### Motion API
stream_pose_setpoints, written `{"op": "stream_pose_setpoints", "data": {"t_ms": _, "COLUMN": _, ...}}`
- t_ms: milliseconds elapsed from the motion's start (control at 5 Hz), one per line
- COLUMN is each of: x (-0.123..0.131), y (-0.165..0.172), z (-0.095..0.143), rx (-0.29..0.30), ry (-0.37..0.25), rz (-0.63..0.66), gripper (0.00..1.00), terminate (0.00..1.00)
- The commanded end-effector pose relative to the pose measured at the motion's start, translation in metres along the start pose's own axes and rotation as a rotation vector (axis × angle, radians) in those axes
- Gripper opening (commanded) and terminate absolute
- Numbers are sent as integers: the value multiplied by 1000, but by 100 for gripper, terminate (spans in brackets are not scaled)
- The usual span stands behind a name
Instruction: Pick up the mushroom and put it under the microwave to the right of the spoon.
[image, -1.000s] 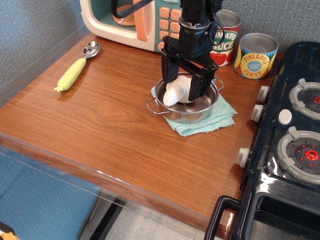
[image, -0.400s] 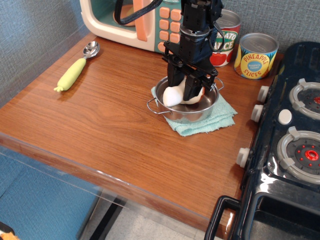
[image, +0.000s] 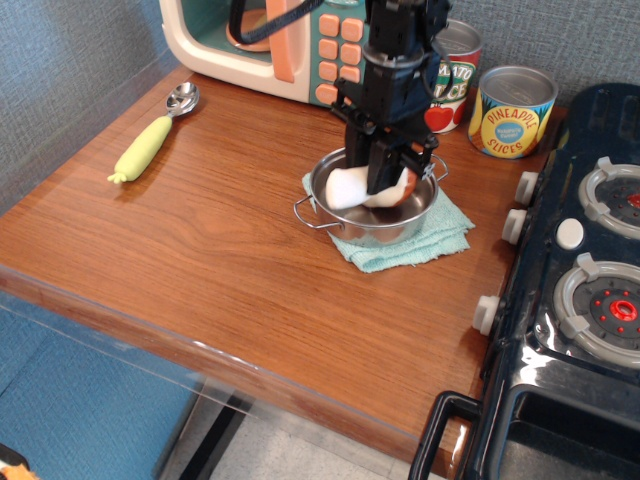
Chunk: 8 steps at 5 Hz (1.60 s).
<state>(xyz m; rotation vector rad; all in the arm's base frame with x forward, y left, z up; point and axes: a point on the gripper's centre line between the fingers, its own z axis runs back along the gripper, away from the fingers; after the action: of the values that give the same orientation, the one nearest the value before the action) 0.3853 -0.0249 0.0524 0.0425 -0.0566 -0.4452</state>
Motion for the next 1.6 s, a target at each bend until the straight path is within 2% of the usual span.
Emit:
{"op": "stream_pose_setpoints", "data": {"t_ms": 0, "x": -15, "y": 46, "z": 71, "rx": 136, "ry": -149, "rz": 57, "gripper": 0, "terminate": 0}}
{"op": "stream_pose_setpoints", "data": {"t_ms": 400, "x": -38, "y": 104, "z": 60, "rx": 135, "ry": -97, "rz": 173, "gripper": 0, "terminate": 0}}
{"op": "stream_pose_setpoints", "data": {"t_ms": 800, "x": -38, "y": 134, "z": 42, "rx": 123, "ry": -50, "rz": 248, "gripper": 0, "terminate": 0}}
{"op": "stream_pose_setpoints", "data": {"t_ms": 1000, "x": -35, "y": 137, "z": 39, "rx": 122, "ry": -35, "rz": 252, "gripper": 100, "terminate": 0}}
{"op": "stream_pose_setpoints", "data": {"t_ms": 1400, "x": -37, "y": 134, "z": 43, "rx": 118, "ry": -38, "rz": 251, "gripper": 100, "terminate": 0}}
